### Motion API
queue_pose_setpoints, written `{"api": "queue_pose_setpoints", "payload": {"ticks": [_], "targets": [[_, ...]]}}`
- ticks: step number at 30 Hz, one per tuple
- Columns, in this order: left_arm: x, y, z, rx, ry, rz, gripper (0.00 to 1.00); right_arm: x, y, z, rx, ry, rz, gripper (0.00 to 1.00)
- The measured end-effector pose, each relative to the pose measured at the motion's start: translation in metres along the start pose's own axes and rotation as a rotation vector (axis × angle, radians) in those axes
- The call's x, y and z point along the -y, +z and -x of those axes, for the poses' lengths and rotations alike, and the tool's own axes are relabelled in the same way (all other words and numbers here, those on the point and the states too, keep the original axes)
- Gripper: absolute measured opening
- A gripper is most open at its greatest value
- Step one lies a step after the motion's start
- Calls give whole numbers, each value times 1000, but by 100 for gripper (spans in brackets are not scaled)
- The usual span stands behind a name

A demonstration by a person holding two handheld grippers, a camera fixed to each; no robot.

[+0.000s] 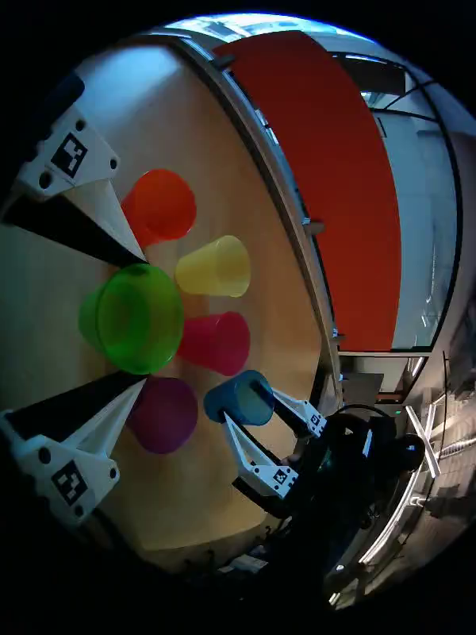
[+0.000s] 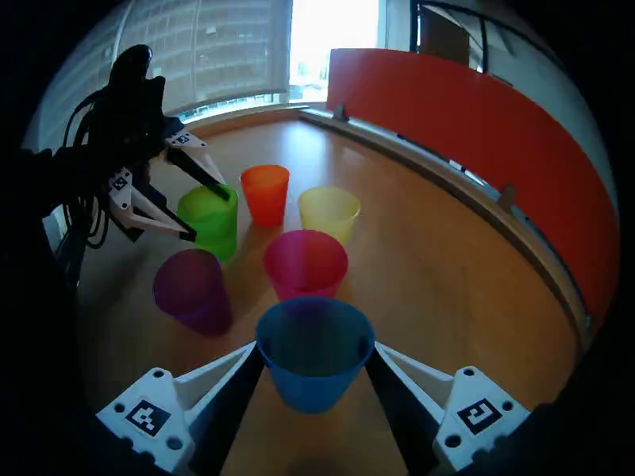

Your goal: Pour water

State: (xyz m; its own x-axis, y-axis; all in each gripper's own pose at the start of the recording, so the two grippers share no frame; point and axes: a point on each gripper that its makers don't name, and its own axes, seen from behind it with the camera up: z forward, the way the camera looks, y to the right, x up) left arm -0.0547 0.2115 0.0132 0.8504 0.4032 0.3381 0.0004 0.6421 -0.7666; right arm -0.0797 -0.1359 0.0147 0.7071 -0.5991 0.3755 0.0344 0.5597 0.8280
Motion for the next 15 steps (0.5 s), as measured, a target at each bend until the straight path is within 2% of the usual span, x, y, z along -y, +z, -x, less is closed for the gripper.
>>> {"api": "queue_pose_setpoints", "payload": {"ticks": [15], "targets": [[0,9,11,38,10,14,88,3,15,7,4,15,-16,90]]}}
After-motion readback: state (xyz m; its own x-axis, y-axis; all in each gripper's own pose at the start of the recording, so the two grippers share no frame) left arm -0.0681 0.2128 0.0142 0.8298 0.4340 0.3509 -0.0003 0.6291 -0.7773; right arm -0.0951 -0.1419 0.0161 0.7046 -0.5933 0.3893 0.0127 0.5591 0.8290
